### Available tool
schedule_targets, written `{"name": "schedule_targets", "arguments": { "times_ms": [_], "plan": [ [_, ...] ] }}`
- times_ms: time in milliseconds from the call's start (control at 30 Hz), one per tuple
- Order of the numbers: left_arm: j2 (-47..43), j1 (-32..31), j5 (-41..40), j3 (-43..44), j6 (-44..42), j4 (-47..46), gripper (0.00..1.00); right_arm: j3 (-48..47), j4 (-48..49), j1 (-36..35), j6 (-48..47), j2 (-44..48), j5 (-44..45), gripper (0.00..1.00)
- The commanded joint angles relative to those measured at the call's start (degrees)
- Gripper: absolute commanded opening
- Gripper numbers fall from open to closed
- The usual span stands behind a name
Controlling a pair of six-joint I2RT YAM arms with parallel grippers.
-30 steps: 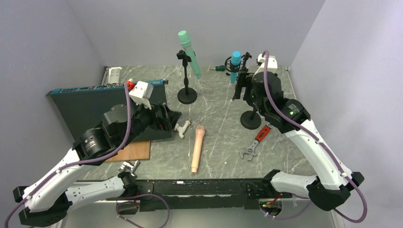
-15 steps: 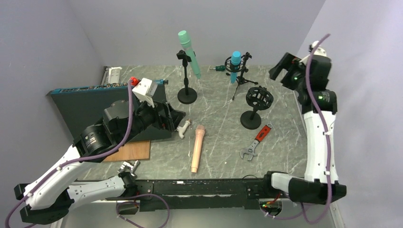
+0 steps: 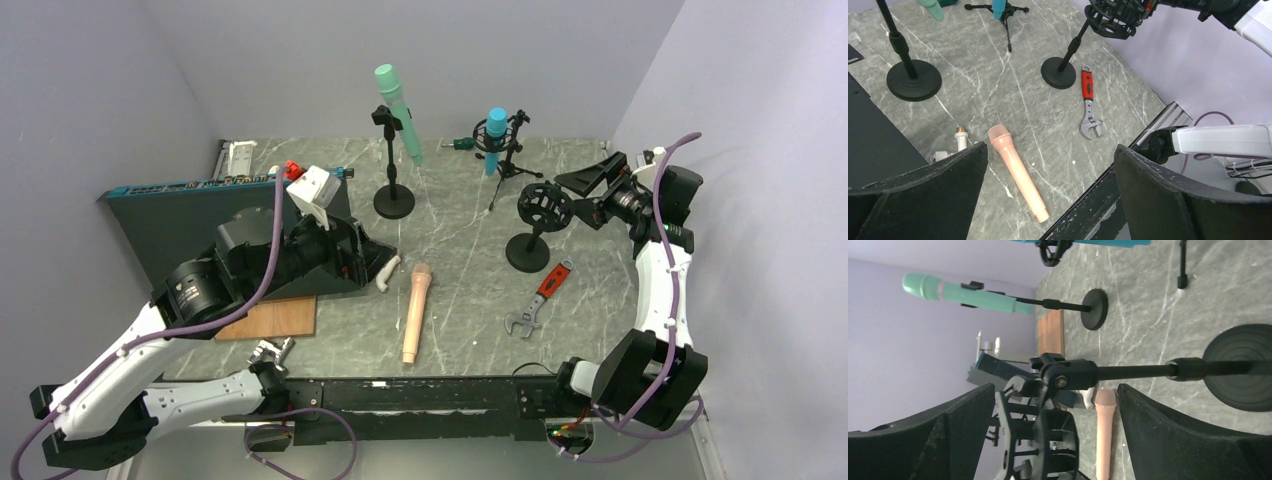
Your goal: Remove the microphone from the stand
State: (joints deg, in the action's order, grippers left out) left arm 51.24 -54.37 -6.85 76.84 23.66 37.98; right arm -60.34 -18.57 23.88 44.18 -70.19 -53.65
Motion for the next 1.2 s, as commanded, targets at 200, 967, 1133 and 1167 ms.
{"name": "schedule_targets", "arguments": {
  "times_ms": [200, 967, 1133, 1167],
  "plan": [
    [-1.1, -0.2, 2.1, -0.6, 0.2, -2.1, 0.99, 0.3, 8.6, 0.2, 3.0, -2.2, -6.0, 0.77],
    [-1.0, -0.2, 2.8, -1.6, 0.1, -3.2, 0.99, 4.7, 1.9, 0.2, -5.3, -6.3, -2.2, 0.62],
    [-1.0, -0.2, 2.9, -2.0, 0.2, -3.3, 0.99, 6.5, -1.7, 0.2, -7.6, -6.2, 3.9, 0.63],
    [-1.0, -0.2, 2.9, -1.9, 0.2, -3.3, 0.99, 6.9, -1.9, 0.2, -7.6, -6.3, 4.8, 0.63]
  ]
}}
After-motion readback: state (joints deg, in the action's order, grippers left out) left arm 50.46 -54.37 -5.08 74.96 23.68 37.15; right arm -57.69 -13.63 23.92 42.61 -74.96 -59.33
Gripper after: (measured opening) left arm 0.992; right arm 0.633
